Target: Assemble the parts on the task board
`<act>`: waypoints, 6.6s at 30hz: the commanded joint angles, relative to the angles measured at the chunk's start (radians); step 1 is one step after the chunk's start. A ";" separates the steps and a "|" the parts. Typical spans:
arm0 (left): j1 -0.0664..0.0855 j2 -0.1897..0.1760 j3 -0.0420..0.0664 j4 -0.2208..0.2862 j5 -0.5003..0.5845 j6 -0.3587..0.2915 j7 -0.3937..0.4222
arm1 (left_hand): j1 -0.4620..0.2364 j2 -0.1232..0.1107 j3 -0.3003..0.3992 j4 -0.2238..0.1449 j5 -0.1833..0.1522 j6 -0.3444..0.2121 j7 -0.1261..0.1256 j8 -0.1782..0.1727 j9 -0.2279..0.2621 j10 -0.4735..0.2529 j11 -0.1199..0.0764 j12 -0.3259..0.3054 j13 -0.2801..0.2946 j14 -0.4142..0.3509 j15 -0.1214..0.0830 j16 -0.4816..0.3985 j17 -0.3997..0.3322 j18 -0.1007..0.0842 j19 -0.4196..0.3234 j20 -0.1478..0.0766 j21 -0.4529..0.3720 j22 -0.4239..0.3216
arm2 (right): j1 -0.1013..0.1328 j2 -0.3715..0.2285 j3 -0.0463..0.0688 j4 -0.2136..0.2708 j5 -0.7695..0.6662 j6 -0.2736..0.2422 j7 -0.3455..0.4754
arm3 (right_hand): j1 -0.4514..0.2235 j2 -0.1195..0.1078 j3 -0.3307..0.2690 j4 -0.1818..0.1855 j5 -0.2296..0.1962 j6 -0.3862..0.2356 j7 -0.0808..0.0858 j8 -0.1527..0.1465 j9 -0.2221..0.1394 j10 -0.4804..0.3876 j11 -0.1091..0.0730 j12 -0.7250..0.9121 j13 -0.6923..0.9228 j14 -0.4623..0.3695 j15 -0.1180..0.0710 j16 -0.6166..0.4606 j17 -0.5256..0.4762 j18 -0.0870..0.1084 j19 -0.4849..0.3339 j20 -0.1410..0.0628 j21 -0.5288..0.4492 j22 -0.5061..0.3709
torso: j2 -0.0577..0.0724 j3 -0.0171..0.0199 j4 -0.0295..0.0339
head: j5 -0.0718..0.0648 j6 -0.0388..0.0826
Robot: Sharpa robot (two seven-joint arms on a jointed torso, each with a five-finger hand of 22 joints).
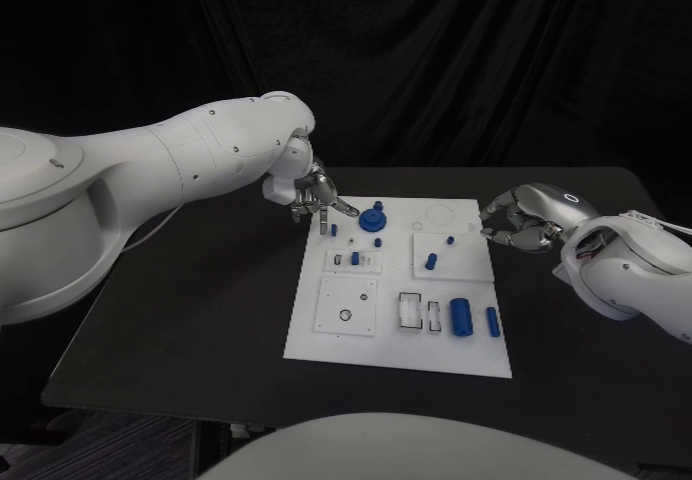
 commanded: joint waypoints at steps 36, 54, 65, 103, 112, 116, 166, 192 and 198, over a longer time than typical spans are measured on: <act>0.003 -0.064 0.001 0.095 -0.178 -0.208 0.282 | 0.096 0.029 0.025 -0.006 0.024 -0.101 -0.047 0.137 0.109 -0.020 -0.068 -0.044 0.220 0.104 -0.103 0.007 0.263 0.003 1.380 -0.150 0.106 0.080 | -0.003 -0.002 0.001 -0.006 -0.006 0.021 -0.019 | 0.001 0.003 0.006 -0.002 0.006 -0.002 -0.003 -0.002 -0.002 0.034 0.006 -0.004 0.147 0.078 0.003 0.000 0.124 0.019 0.042 0.007 -0.005 0.208 | -0.002 -0.0010 0.0015 | -0.006 0.000; 0.003 -0.095 0.001 0.144 -0.245 -0.181 0.251 | 0.086 0.031 0.022 0.020 0.009 0.009 -0.094 0.159 0.149 0.105 -0.123 0.003 0.263 0.104 -0.167 0.007 0.263 -0.109 1.511 -0.224 1.140 1.009 | -0.003 -0.008 0.001 -0.006 -0.003 0.030 -0.020 | 0.001 0.003 0.006 -0.002 0.006 -0.002 -0.003 -0.002 -0.002 0.034 0.006 -0.004 0.147 0.078 0.003 0.000 0.124 0.019 0.042 0.007 -0.005 0.208 | 0.000 -0.0021 0.0038 | -0.006 0.000; 0.003 -0.107 0.001 0.157 -0.246 -0.170 0.284 | 0.082 0.031 0.028 0.015 0.009 -0.028 -0.060 0.108 0.160 0.105 -0.089 0.003 0.263 0.104 -0.124 0.007 0.263 0.002 1.459 -0.171 0.151 0.058 | -0.004 -0.012 0.001 -0.004 -0.003 0.033 -0.021 | 0.002 0.003 0.008 -0.003 0.008 -0.002 -0.002 -0.003 -0.002 0.032 0.006 -0.006 0.144 0.077 0.003 0.000 0.123 0.019 0.041 0.007 -0.006 0.208 | 0.000 -0.0004 0.0010 | -0.001 0.000; -0.016 -0.054 0.001 0.098 -0.246 -0.089 0.153 | 0.120 0.018 0.080 -0.013 0.042 0.106 -0.120 0.150 0.259 0.105 -0.147 0.003 0.263 0.104 -0.186 0.007 0.263 -0.108 1.513 -0.239 1.129 0.985 | -0.004 0.002 0.001 -0.008 -0.003 0.037 -0.017 | 0.002 0.005 0.010 -0.004 0.010 -0.001 -0.003 -0.002 -0.002 0.030 0.006 -0.008 0.141 0.077 0.003 -0.002 0.120 0.020 0.040 0.007 -0.008 0.208 | 0.001 -0.0003 -0.0027 | 0.005 0.000; -0.031 -0.040 0.001 0.074 -0.270 -0.117 0.167 | 0.130 0.019 0.092 -0.024 0.059 0.109 -0.122 0.149 0.269 0.105 -0.150 0.003 0.263 0.104 -0.188 0.007 0.263 -0.109 1.512 -0.241 1.139 0.990 | -0.004 0.003 0.001 -0.007 -0.003 0.039 -0.017 | 0.002 0.005 0.010 -0.004 0.010 -0.001 -0.003 -0.002 -0.002 0.030 0.006 -0.008 0.141 0.077 0.003 -0.002 0.120 0.020 0.040 0.007 -0.008 0.208 | 0.001 -0.0003 -0.0013 | 0.000 0.000; -0.036 -0.033 0.001 0.061 -0.277 -0.139 0.183 | 0.140 0.021 0.104 -0.034 0.074 0.107 -0.123 0.146 0.277 0.105 -0.150 0.003 0.263 0.104 -0.189 0.007 0.263 -0.108 1.512 -0.242 1.140 0.988 | -0.004 0.003 0.001 -0.007 -0.003 0.039 -0.017 | 0.002 0.005 0.010 -0.004 0.011 0.000 -0.003 -0.002 -0.002 0.030 0.006 -0.008 0.140 0.076 0.003 -0.002 0.119 0.020 0.040 0.007 -0.008 0.207 | 0.003 -0.0008 -0.0022 | 0.000 0.000; -0.073 0.015 0.001 -0.032 -0.303 -0.176 0.234 | 0.180 0.026 0.159 -0.090 0.132 0.100 -0.121 0.132 0.307 0.105 -0.148 0.003 0.263 0.104 -0.186 0.007 0.263 -0.094 1.507 -0.238 1.047 0.871 | -0.004 0.008 0.001 -0.006 -0.003 0.042 -0.018 | 0.003 0.006 0.012 -0.006 0.015 0.000 -0.002 -0.002 -0.002 0.030 0.006 -0.009 0.140 0.076 0.003 -0.003 0.117 0.020 0.039 0.007 -0.010 0.207 | 0.001 -0.0001 -0.0015 | -0.009 0.000; -0.080 0.018 0.001 -0.032 -0.303 -0.164 0.250 | 0.209 0.028 0.213 -0.137 0.190 0.100 -0.124 0.113 0.314 0.105 -0.149 0.003 0.263 0.104 -0.186 0.007 0.263 -0.087 1.506 -0.237 0.995 0.810 | -0.004 0.011 0.001 -0.007 -0.003 0.048 -0.023 | 0.004 0.007 0.014 -0.007 0.019 0.000 -0.002 -0.002 -0.003 0.029 0.006 -0.010 0.138 0.076 0.003 -0.003 0.116 0.020 0.039 0.007 -0.010 0.207 | 0.000 0.0000 0.0004 | -0.014 0.000; -0.081 0.019 0.001 -0.032 -0.303 -0.164 0.252 | 0.215 0.027 0.224 -0.145 0.201 0.100 -0.125 0.109 0.314 0.105 -0.150 0.003 0.263 0.104 -0.187 0.007 0.263 -0.087 1.506 -0.237 0.991 0.805 | -0.004 0.012 0.001 -0.006 -0.003 0.050 -0.025 | 0.004 0.007 0.014 -0.007 0.019 0.000 -0.002 -0.002 -0.003 0.029 0.006 -0.010 0.138 0.076 0.003 -0.003 0.116 0.020 0.039 0.007 -0.010 0.207 | 0.000 0.0001 0.0004 | -0.015 0.000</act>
